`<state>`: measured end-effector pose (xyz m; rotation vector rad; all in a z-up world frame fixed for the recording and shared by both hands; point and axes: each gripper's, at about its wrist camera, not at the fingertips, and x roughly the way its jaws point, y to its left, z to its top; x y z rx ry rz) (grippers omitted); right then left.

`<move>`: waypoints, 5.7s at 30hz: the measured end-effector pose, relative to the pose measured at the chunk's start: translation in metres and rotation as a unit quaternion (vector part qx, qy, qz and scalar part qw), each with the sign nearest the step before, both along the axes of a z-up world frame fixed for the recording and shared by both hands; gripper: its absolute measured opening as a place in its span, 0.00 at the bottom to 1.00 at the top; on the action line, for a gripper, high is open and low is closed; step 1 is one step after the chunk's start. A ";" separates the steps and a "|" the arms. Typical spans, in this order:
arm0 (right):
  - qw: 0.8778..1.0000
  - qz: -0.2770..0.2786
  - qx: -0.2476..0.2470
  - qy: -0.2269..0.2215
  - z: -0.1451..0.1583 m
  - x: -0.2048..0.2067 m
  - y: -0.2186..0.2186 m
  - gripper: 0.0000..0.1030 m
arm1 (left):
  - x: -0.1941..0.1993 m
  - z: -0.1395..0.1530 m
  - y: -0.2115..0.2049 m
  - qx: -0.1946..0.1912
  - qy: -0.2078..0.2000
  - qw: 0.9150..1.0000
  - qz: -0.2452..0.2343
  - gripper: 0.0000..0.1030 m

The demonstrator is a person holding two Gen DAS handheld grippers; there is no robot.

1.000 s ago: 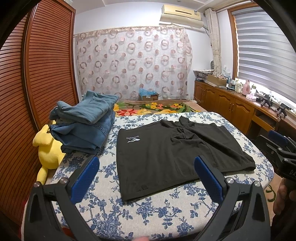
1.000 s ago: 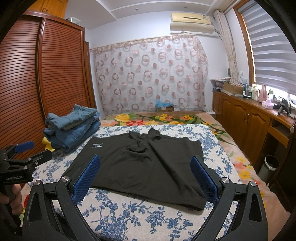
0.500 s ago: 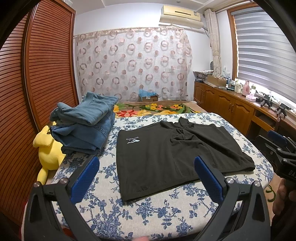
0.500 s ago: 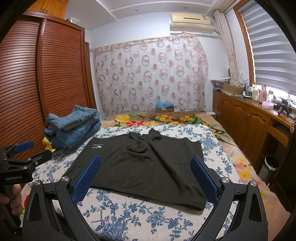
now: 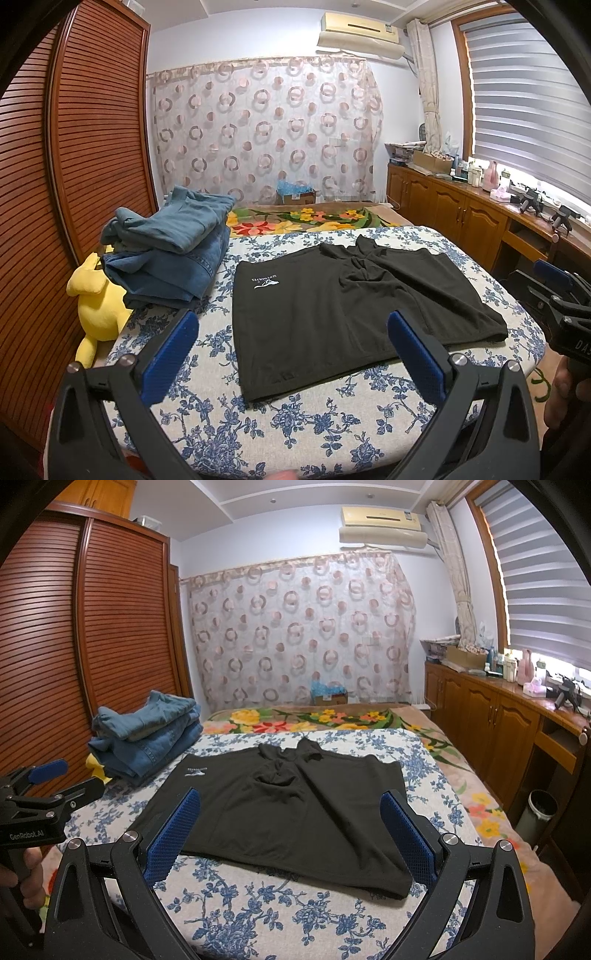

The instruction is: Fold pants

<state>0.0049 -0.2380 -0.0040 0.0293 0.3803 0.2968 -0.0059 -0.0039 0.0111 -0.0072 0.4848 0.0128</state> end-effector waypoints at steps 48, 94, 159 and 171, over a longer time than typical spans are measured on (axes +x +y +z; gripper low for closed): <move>0.998 0.010 -0.039 0.043 -0.012 0.083 -0.060 0.92 | 0.087 -0.031 -0.021 0.017 0.074 0.992 -0.103 1.00; 0.969 -0.053 -0.064 0.234 -0.072 0.279 -0.123 0.00 | 0.150 -0.090 -0.028 -0.019 0.177 0.974 -0.142 1.00; 0.978 0.093 -0.063 0.174 -0.088 0.079 -0.001 0.50 | 0.067 -0.101 0.084 -0.055 0.180 0.980 -0.069 0.55; 0.979 0.090 -0.055 0.175 -0.087 0.074 -0.006 0.50 | 0.064 -0.106 0.067 -0.032 0.185 0.978 -0.090 0.02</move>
